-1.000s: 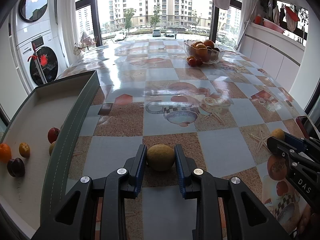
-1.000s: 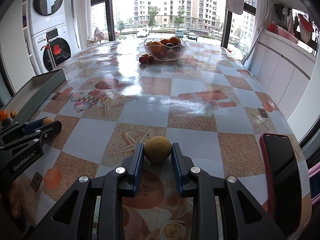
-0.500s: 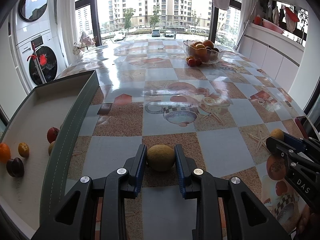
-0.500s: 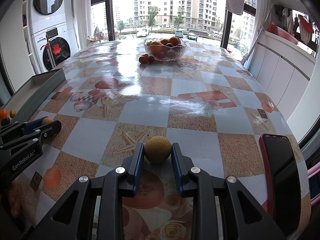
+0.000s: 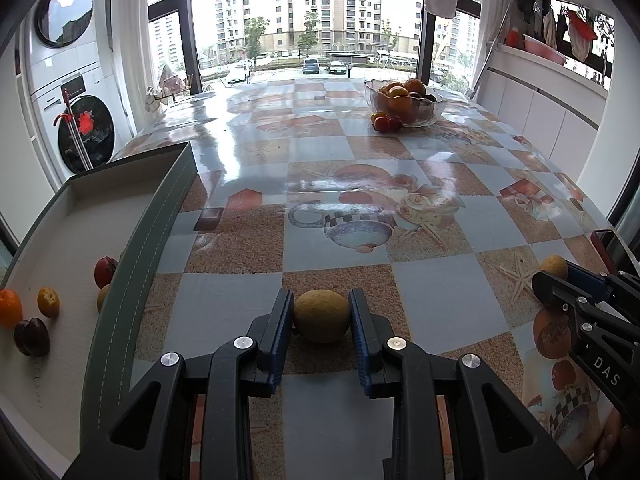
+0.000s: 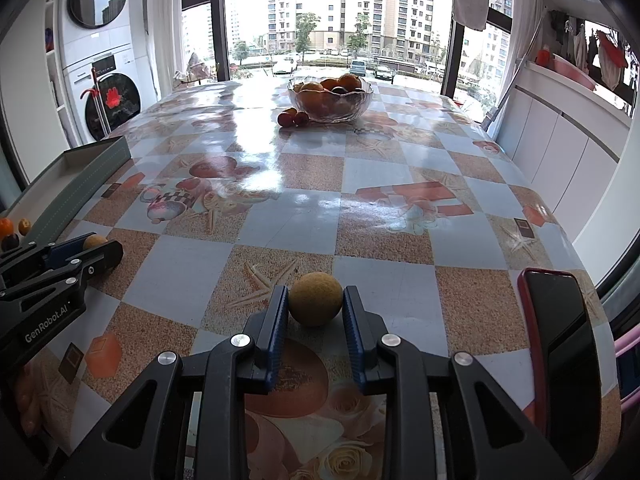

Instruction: Organize fruits

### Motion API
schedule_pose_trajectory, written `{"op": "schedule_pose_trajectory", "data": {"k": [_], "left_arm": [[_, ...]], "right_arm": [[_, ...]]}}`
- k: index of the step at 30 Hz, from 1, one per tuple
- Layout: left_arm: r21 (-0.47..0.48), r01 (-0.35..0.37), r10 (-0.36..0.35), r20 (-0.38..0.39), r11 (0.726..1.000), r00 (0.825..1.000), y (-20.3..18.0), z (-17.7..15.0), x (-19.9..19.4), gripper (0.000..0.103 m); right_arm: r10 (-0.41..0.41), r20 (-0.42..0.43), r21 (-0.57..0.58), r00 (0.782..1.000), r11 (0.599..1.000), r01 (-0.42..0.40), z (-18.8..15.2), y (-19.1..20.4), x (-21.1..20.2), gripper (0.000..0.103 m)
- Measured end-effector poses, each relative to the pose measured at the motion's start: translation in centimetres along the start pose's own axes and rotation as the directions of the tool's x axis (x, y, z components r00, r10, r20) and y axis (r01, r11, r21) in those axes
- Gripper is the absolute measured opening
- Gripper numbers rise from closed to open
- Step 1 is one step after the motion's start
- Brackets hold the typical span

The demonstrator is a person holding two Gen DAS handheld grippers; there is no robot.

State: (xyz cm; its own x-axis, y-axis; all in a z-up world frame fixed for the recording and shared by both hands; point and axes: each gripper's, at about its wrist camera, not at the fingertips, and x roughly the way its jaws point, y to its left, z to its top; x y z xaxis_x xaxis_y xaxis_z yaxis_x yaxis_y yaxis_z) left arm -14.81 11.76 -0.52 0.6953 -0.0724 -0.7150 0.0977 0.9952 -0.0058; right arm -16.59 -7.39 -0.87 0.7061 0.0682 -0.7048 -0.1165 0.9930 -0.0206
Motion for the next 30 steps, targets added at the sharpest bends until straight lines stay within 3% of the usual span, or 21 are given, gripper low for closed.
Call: {"op": "schedule_pose_trajectory", "data": {"k": [30], "left_arm": [[0.0,0.024,-0.024,0.002,1.0,1.0,0.32,-0.08,-0.3,0.029]], "right_arm": [[0.002,0.0,0.0,1.0,1.0,-0.002,0.03,-0.05,0.0,0.03]]}}
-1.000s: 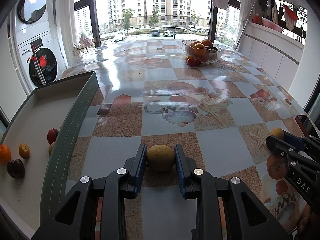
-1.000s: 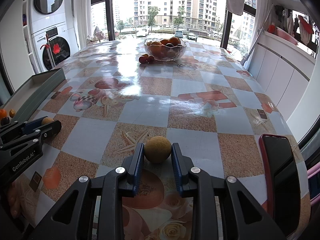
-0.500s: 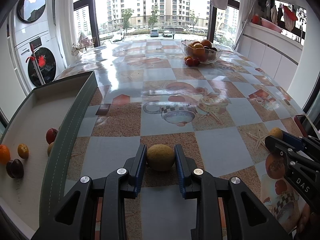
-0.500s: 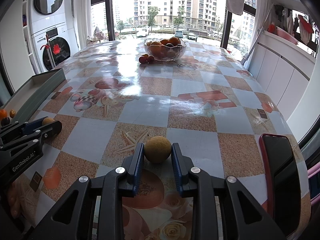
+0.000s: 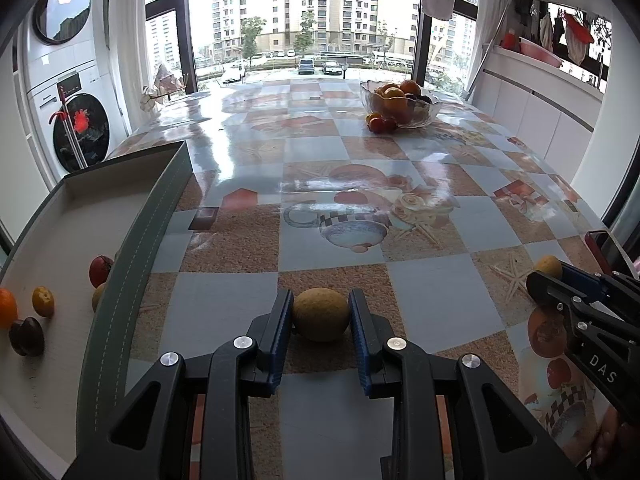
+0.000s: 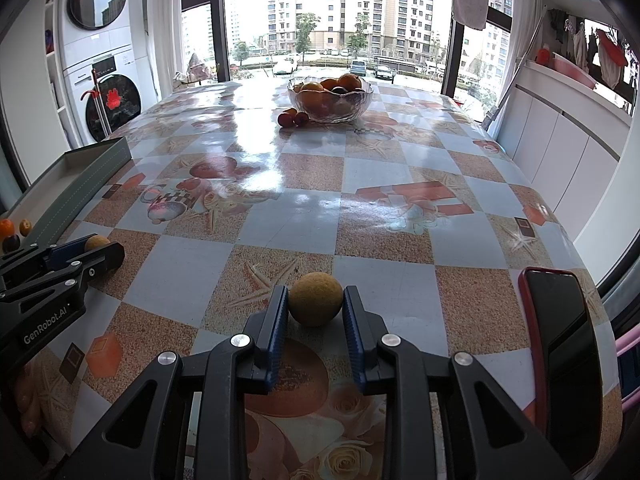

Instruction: Organize fruits

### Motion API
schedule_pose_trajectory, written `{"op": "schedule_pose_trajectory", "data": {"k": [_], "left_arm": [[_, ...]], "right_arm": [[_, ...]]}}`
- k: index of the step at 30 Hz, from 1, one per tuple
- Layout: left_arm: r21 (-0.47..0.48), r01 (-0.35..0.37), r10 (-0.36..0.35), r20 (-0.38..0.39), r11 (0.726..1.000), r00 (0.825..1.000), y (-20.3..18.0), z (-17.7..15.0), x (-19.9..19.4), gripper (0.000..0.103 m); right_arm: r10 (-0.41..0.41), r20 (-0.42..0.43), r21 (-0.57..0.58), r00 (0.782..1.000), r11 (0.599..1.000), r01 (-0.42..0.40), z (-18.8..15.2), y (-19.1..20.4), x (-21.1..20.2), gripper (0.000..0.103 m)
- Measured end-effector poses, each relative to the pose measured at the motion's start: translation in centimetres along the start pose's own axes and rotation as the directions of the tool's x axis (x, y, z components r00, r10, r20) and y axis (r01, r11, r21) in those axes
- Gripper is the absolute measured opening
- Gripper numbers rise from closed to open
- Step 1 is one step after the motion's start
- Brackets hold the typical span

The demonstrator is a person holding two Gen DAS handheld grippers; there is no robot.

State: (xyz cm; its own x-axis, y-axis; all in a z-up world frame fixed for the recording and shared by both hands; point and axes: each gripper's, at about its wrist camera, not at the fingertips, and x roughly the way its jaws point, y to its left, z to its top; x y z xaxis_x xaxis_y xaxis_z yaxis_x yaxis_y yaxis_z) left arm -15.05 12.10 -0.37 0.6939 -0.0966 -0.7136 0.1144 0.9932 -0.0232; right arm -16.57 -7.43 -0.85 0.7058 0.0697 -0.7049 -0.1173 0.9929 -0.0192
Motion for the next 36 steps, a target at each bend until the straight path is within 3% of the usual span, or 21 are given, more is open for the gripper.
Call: {"op": "schedule_pose_trajectory", "data": {"k": [36], "left_arm": [[0.018,-0.002,0.002,0.001,1.0,1.0,0.28,-0.15,-0.16,0.029]], "right_arm": [[-0.003,0.0,0.002,1.0,1.0,0.003,0.05,-0.14,0.04,0.032]]}}
